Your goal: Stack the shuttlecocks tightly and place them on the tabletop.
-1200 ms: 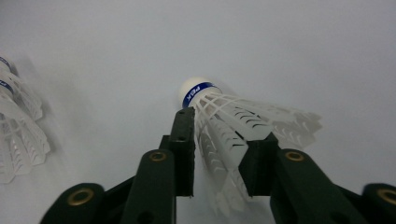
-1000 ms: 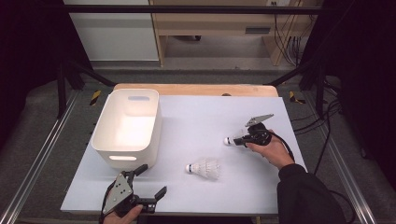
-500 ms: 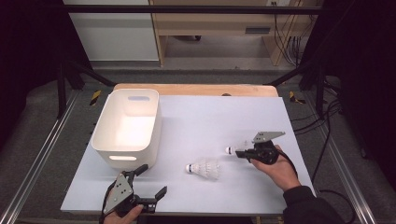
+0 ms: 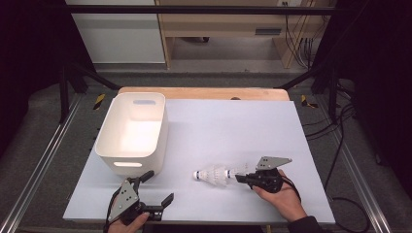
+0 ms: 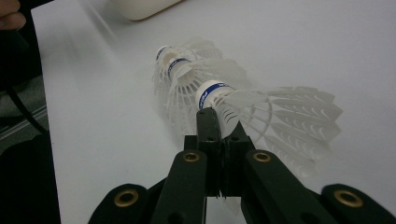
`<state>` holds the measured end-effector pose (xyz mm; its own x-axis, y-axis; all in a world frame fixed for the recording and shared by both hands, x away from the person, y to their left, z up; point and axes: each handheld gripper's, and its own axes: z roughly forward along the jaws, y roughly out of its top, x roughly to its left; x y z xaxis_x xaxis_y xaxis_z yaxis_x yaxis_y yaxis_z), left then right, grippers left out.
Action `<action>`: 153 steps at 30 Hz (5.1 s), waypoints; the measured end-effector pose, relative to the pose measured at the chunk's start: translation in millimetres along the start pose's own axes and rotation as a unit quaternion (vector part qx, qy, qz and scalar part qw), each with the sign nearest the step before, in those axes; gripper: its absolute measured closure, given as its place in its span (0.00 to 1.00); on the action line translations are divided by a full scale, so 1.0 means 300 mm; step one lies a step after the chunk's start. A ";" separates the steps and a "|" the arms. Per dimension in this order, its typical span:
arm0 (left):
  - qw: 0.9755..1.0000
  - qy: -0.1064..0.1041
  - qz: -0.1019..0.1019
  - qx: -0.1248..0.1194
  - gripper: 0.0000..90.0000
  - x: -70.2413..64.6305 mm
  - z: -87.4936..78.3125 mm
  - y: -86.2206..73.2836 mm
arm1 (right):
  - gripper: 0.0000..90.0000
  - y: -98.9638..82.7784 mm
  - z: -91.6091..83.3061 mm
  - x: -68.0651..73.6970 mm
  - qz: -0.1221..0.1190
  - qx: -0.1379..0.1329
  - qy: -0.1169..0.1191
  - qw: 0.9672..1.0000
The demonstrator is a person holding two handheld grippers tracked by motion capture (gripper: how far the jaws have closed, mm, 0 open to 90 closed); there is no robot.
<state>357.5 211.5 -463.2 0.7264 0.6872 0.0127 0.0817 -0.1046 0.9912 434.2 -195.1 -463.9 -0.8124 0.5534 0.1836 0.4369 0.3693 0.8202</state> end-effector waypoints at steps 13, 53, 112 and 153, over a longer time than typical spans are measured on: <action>1.000 -0.002 -0.001 -0.001 0.04 -0.002 -0.001 0.001 | 0.99 0.008 0.066 0.020 -0.001 0.000 0.010 1.000; 1.000 -0.007 0.003 0.001 0.04 -0.013 0.004 0.002 | 0.98 0.036 0.140 0.052 -0.018 0.006 0.021 1.000; 1.000 -0.003 0.000 0.000 0.04 -0.008 0.002 0.002 | 0.69 0.014 0.036 0.074 -0.044 0.011 -0.023 0.999; 0.991 -0.091 0.048 0.085 0.03 -0.078 0.224 0.109 | 0.11 -0.067 -0.188 -0.013 -0.006 -0.142 -0.214 0.966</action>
<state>388.9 143.6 -439.9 0.8462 0.5286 0.0673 0.1083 -0.2941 0.9496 406.8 -246.8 -450.5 -0.5561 0.8309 -0.0182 0.2550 0.1914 0.9478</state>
